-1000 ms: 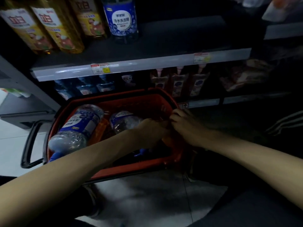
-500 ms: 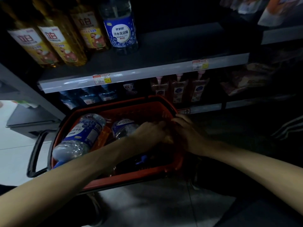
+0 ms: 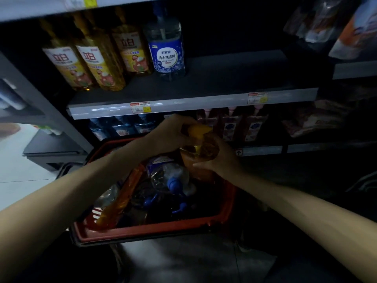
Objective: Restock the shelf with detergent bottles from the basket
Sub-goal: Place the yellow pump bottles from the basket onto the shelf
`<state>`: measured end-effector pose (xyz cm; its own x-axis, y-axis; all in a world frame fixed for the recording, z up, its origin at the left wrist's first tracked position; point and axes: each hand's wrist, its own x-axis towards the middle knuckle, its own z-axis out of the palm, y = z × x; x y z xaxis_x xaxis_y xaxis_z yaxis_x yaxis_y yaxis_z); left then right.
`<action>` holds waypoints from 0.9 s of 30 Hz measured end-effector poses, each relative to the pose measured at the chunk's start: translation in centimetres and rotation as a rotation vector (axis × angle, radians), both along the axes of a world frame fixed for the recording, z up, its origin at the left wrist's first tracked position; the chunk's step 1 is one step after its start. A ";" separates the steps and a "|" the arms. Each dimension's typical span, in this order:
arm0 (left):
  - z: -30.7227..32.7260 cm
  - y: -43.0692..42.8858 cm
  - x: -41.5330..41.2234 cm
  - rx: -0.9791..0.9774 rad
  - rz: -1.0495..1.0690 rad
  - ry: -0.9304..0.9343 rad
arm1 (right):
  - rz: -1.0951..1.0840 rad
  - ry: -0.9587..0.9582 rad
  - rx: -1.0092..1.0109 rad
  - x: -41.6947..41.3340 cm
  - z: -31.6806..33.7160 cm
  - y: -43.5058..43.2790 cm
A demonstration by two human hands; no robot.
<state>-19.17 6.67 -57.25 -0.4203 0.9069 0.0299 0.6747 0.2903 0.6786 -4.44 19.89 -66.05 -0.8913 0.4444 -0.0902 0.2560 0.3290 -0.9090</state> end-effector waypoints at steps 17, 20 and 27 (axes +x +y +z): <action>6.3 -16.3 -2.3 0.295 0.333 -0.220 | -0.005 0.173 -0.028 -5.9 13.6 -8.2; 6.8 -18.4 -2.6 0.275 0.335 -0.198 | 0.040 0.150 -0.097 -6.4 15.4 -10.2; 7.3 -21.8 -1.8 0.353 0.386 -0.274 | 0.123 0.154 -0.137 -8.1 18.1 -14.6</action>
